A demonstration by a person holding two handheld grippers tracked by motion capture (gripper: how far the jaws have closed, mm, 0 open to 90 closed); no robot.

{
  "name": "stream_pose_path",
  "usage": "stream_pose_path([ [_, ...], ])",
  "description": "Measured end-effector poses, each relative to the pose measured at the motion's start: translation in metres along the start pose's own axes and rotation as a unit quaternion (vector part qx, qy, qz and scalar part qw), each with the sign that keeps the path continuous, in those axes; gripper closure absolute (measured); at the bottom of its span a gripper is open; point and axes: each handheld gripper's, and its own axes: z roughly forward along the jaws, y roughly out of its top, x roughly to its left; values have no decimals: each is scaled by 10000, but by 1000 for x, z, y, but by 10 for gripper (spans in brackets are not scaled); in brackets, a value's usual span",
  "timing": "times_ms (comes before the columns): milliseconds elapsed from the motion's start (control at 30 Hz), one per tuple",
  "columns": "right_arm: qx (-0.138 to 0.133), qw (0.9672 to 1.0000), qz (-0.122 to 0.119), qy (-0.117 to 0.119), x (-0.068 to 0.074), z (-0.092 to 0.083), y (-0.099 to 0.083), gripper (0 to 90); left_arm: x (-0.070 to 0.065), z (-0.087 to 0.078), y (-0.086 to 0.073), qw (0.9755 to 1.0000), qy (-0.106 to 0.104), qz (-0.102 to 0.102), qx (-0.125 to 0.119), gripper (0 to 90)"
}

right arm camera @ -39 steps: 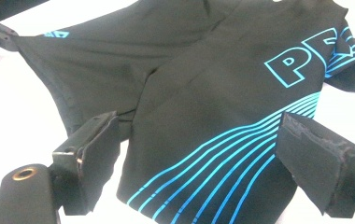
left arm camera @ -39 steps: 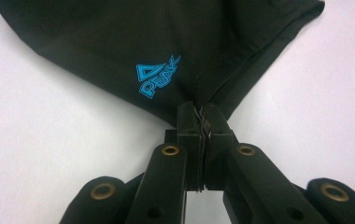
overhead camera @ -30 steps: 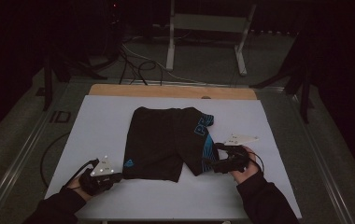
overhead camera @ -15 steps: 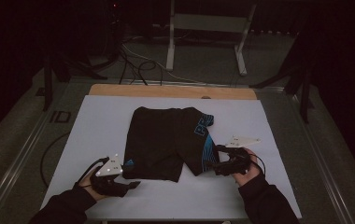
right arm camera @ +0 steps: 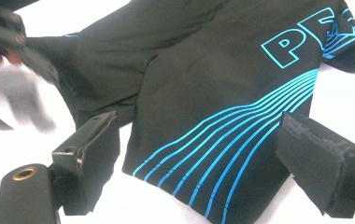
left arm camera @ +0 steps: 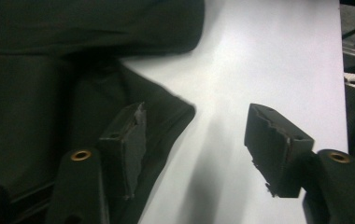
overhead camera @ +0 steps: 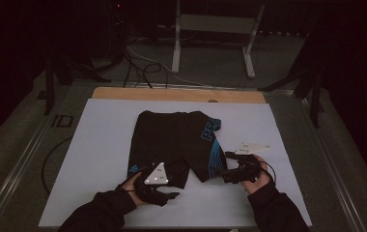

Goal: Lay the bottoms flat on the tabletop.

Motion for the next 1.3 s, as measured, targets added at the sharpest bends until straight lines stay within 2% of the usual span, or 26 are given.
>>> stream_pose_path([
  [67,21,10000,-18,2,0,1,-1,145,-1,12,2,9998,38,92,151,441],
  [200,30,10000,-40,16,0,1,-1,144,2,28,4,9991,269,-19,321,552],
  [267,31,10000,-50,-1,-1,1,-1,144,3,30,4,9983,480,2,338,665],
  [300,31,10000,-50,-1,-1,1,-1,144,3,30,4,9983,480,2,338,730],
  [333,39,10000,-40,-7,-1,0,-1,144,4,30,5,9978,571,-21,344,730],
  [367,33,10000,-46,-4,-1,0,-1,145,4,30,5,9975,630,-54,329,822],
  [400,34,10000,-32,-12,-1,0,-1,145,4,27,6,9978,526,-50,404,887],
  [433,34,10000,-32,-12,-1,0,-1,145,4,27,6,9978,526,-50,404,892],
  [467,50,10000,-37,-3,-1,0,-1,145,0,26,6,9978,451,40,481,894],
  [633,44,10000,-63,1,0,0,-1,145,-7,23,5,9982,336,78,482,895],
  [667,47,10000,-33,-5,1,0,0,145,-13,18,5,9986,242,80,471,895],
  [867,14,10000,-32,14,2,0,-1,144,-17,13,5,9988,173,55,452,895],
  [1033,19,10000,-45,-2,3,0,0,144,-20,13,5,9984,90,123,548,893],
  [1100,-2,10000,-71,4,2,-2,0,145,-16,15,5,9987,-47,-3,511,778],
  [1167,1,10000,-35,-21,2,-2,0,145,-18,15,8,9993,-7,34,379,597],
  [1300,-30,10000,-49,-63,0,-4,0,145,-20,15,21,9999,37,-55,96,499],
])
